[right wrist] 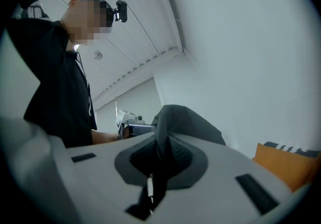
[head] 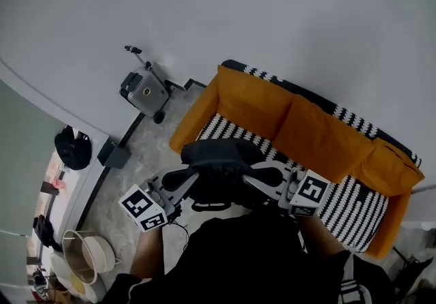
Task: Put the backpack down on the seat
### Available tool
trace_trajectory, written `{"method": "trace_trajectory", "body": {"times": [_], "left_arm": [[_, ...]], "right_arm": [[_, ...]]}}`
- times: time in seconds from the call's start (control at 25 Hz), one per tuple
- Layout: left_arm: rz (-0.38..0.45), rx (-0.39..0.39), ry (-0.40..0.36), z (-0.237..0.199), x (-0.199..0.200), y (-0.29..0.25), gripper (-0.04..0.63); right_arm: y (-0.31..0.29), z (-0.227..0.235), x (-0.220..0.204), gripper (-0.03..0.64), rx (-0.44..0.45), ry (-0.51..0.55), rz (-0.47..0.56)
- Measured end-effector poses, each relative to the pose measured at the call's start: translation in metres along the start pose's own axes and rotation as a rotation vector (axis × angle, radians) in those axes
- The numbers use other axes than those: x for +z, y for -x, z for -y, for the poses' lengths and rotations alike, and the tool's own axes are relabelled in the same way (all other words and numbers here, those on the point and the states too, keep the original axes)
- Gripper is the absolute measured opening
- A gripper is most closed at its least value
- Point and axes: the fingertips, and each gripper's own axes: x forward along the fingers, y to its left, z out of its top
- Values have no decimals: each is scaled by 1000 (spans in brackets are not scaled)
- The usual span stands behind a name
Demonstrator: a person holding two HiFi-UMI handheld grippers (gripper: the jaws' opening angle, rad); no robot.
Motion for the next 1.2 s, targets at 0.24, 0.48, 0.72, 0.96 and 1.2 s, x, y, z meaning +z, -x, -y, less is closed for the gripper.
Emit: {"method": "trace_trajectory", "body": {"times": [0.24, 0.48, 0.72, 0.96, 1.2], "left_arm": [[-71, -38, 6, -16, -8, -49, 35], [-148, -132, 31, -33, -32, -78, 35], [-258, -242, 64, -60, -72, -104, 35], [-392, -383, 116, -83, -117, -129, 34], [-473, -543, 75, -109, -173, -151, 35]], "right_arm": [[22, 41, 2, 29, -56, -60, 73], [34, 71, -26, 29, -173, -103, 54], [35, 99, -65, 29, -313, -209, 39], [25, 132, -109, 29, -491, -325, 58], [27, 154, -155, 29, -618, -404, 56]]}}
